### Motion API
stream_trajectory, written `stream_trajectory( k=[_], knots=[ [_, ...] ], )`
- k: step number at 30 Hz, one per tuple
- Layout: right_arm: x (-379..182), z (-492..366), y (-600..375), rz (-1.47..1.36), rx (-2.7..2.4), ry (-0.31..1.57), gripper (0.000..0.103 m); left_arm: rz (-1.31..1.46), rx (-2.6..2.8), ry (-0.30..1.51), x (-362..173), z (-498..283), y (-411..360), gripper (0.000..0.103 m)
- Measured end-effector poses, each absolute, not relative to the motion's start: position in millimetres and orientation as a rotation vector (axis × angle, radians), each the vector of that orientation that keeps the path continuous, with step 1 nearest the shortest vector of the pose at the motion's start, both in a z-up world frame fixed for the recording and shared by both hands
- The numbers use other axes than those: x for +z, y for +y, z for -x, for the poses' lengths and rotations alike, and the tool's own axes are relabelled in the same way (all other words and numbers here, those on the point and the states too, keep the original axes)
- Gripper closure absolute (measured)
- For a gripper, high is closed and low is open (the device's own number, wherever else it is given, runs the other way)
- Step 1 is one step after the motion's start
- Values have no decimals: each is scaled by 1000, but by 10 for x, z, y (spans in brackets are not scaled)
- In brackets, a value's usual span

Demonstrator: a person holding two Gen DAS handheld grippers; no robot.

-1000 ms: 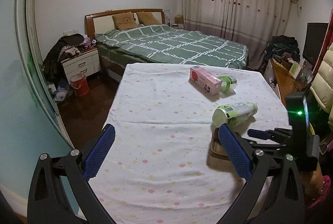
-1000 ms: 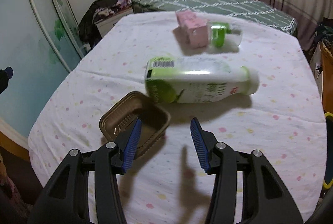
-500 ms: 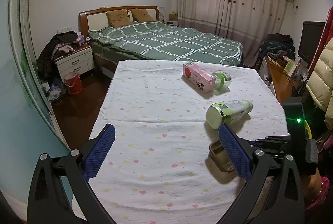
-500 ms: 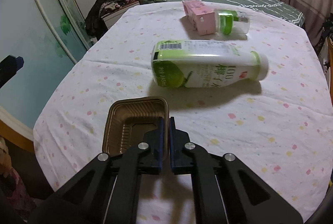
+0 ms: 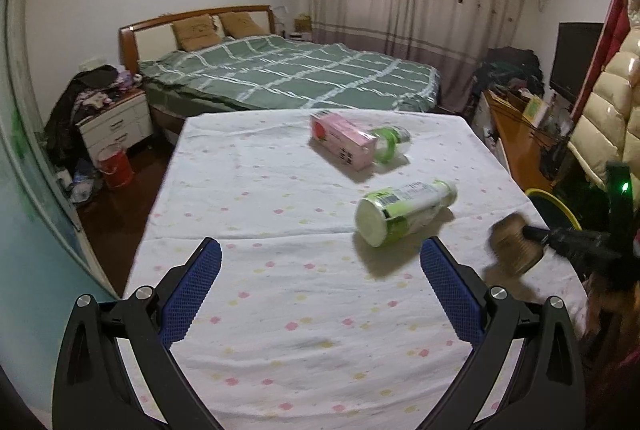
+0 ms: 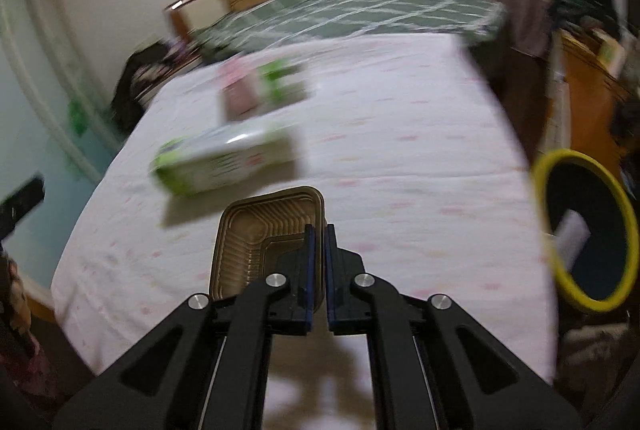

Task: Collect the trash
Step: 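Carry the brown tray over the bin and open the right tool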

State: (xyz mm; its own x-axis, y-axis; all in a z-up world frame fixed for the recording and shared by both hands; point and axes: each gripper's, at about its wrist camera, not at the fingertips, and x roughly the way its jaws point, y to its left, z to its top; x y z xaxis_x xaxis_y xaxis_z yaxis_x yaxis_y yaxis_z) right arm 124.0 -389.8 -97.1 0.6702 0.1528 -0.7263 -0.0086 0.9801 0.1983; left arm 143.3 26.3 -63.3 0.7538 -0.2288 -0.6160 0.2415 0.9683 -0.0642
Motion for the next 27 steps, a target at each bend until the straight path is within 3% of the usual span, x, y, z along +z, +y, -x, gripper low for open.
stream_trajectory(
  k=[8,17,18,20,22,27],
  knots=[
    [-876,-1043,-5271,-336,-227,741,99,-57,-329,688,-741,-1589,-66,5],
    [-1230,-1131,-6150,-384,-454,791,98,-88,-387,720,-839,-1823,-370,5],
    [-1268,-1153,-6200,-387,-471,798,97,-92,-393,724,-856,-1848,-399,5],
    [-1332,-1162,-6279,-393,-497,806,82,-100,-408,730,-892,-1895,-460,5],
    [-1348,-1122,-6305,-395,-511,791,74,-101,-433,746,-950,-1957,-516,5],
    [-1365,-1089,-6304,-400,-507,778,73,-108,-477,796,-1128,-2114,-610,5]
  ],
)
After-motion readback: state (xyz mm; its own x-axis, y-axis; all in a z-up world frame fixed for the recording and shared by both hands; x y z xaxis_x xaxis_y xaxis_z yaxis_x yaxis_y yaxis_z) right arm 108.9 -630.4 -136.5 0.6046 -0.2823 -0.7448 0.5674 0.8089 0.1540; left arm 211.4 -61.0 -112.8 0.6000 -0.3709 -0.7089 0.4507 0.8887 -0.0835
